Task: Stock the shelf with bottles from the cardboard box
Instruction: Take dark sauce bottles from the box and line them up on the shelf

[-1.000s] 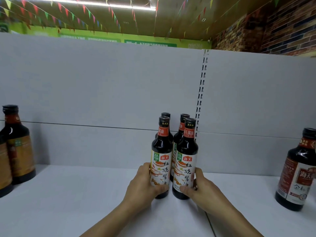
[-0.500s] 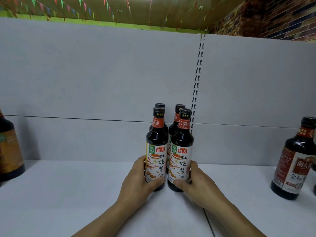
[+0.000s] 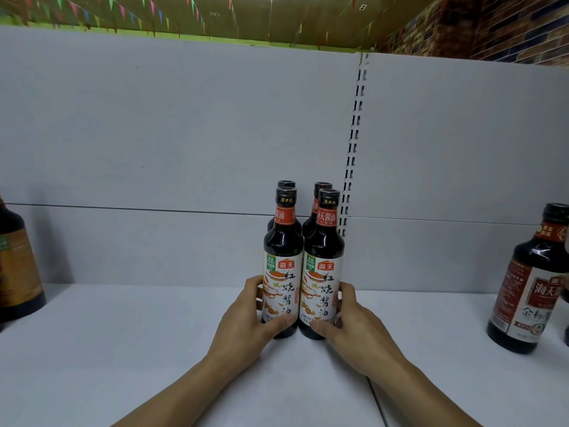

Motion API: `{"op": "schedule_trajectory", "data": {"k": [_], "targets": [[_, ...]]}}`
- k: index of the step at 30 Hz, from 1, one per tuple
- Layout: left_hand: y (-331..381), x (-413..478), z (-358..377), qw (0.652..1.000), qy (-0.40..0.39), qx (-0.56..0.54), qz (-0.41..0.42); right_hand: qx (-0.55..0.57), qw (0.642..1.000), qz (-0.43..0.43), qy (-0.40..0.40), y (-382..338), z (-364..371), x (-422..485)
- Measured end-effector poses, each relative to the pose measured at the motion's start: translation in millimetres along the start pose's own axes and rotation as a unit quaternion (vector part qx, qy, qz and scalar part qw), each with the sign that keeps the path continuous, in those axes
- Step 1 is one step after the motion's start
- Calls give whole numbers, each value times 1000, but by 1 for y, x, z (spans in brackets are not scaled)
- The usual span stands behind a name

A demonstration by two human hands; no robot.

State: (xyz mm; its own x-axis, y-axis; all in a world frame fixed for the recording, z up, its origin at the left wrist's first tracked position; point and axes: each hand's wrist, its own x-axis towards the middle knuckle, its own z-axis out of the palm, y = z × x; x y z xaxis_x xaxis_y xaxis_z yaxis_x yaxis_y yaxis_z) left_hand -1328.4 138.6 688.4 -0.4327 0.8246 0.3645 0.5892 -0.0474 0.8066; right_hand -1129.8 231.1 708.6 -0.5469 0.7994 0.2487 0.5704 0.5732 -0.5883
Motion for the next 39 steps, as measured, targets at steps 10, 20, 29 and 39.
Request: {"op": "schedule_trajectory", "data": {"k": [10,20,29,39], "targets": [[-1,1,-1,1000,-18,-4,-1,7,1000,-1,-4,6,3,1],[-1,-3,-2,999,-13,-8,30,7,1000,-1,-13,6,3,2],[-5,-2,-1,999,-11,-7,33,17,1000,0,-17,2,3,-1],[-7,-2,-1,1000,-12,-9,27,23,1000,-1,-8,3,7,0]]}}
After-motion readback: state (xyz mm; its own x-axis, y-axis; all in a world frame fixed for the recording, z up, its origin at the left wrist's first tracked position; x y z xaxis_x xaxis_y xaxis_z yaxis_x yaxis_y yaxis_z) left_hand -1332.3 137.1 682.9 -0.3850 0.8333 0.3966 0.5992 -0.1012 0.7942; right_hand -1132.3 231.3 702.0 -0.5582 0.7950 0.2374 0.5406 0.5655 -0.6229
